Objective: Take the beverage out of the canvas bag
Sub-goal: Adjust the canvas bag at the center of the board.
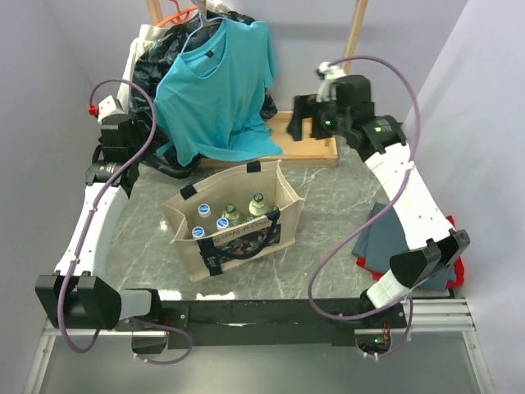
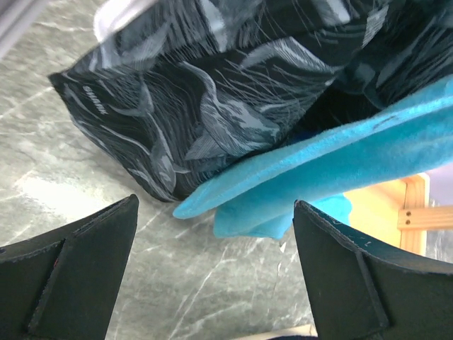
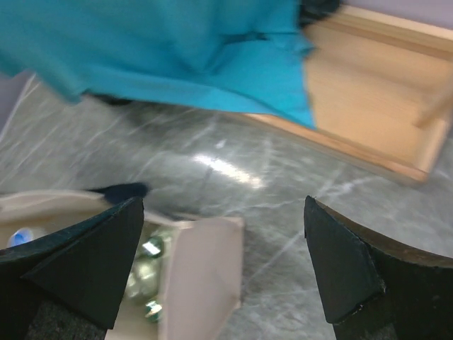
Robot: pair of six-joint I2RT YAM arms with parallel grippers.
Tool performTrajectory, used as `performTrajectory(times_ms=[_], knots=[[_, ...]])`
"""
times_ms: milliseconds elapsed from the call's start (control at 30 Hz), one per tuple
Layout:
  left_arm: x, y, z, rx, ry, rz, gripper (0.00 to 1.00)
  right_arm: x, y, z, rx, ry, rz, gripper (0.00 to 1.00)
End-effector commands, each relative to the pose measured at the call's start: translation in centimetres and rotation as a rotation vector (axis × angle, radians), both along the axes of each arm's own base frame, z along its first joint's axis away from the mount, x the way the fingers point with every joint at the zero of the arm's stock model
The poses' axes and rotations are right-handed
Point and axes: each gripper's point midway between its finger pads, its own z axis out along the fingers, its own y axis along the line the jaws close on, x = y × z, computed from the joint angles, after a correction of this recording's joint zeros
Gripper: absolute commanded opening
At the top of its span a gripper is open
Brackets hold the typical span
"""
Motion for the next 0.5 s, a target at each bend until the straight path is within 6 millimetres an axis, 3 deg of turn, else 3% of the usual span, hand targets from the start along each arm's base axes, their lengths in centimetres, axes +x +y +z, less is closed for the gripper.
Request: performTrajectory(times_ms=[0,100,233,333,467], knots=[[0.3,-1.1,1.3,-0.01,-0.049,-0.071,0.97,-1.6,2.9,1.9,-0.024,-0.028,0.108,1.0],[0.2,-1.5,2.2,-0.016,-0.064,-0.097,0.96,-3.0,4.8,2.6,-0.001,-0.034,0.193,1.0],[-0.3,-2.5,3.6,-0.032,-0.095,-0.148,0.96,-6.6,7.2,3.5,0.031,-0.042,0.336,1.0],[-0.9,-4.3,5.0,-0.061,-0.125,-0.253,0.99,-8.9,8.5,2.8,0.031,-0.021,0.413,1.0],[-2.5,-7.4,7.8,-0.112,-0.197,-0.423,0.99,-11.2,10.0,0.4,0.028,0.044,0.474,0.98]])
